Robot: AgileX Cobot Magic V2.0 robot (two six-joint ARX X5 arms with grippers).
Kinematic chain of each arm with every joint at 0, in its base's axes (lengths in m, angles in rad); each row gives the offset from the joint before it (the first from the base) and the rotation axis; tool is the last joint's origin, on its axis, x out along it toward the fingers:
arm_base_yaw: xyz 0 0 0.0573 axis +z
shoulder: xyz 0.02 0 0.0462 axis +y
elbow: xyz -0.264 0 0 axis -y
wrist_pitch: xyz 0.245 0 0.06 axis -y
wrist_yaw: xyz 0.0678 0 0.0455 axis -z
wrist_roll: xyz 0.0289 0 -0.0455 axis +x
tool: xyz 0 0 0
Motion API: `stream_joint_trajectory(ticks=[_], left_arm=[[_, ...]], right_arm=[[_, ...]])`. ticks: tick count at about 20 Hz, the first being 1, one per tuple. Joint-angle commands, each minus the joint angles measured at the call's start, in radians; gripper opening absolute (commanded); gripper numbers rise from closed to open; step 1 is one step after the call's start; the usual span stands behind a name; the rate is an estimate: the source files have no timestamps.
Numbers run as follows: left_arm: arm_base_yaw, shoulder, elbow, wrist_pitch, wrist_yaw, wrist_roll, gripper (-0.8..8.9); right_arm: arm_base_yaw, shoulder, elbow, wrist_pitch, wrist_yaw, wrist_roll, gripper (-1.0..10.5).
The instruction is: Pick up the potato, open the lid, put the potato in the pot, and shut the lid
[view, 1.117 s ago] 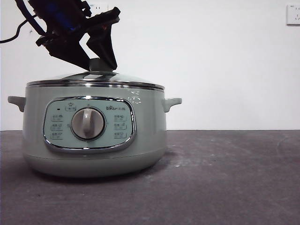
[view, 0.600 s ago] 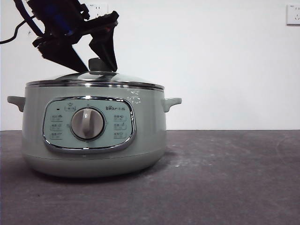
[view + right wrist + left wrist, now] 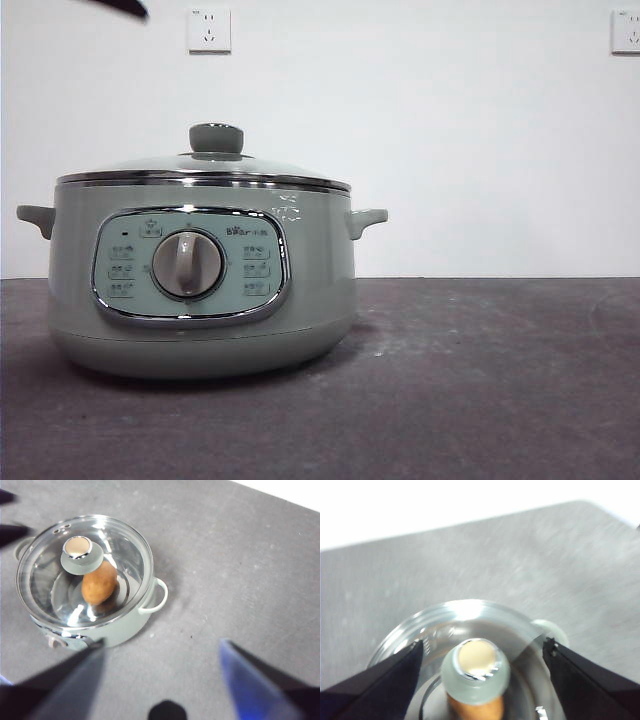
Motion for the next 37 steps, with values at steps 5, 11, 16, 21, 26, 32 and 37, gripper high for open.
stream_joint_trajectory(ticks=[5,11,16,21,26,32,37], left_arm=[[-0.043,-0.184,-0.012,-0.159,-0.008,0.024,-0.09],[-0.104,-0.280,-0.035,-0.248,-0.082,0.058,-0.09],[-0.166,-0.401,-0.258,-0.128,-0.152,0.057,-0.09],[-0.196,-0.476,-0.481,0.029,-0.158,0.057,-0.08],[-0.198,-0.456,-0.511,0.049,-0.154,-0.021,-0.03],[-0.198,-0.444,-0.511,0.036,-0.158,-0.025,-0.03],[-0.198,-0.444,-0.511,0.036,-0.158,-0.024,-0.03]], right_arm=[[0.001,-0.204,-0.381,0.282,0.005,0.010,-0.1],[0.001,-0.425,-0.764,0.614,0.009,0.033,-0.1],[0.003,-0.544,-0.967,0.731,0.058,0.047,-0.1],[0.003,-0.585,-1.073,0.784,0.058,0.049,0.0],[0.003,-0.555,-1.077,0.785,0.054,0.120,0.0],[0.003,-0.554,-1.077,0.780,0.055,0.126,0.0],[0.003,-0.555,-1.077,0.780,0.055,0.126,0.0]])
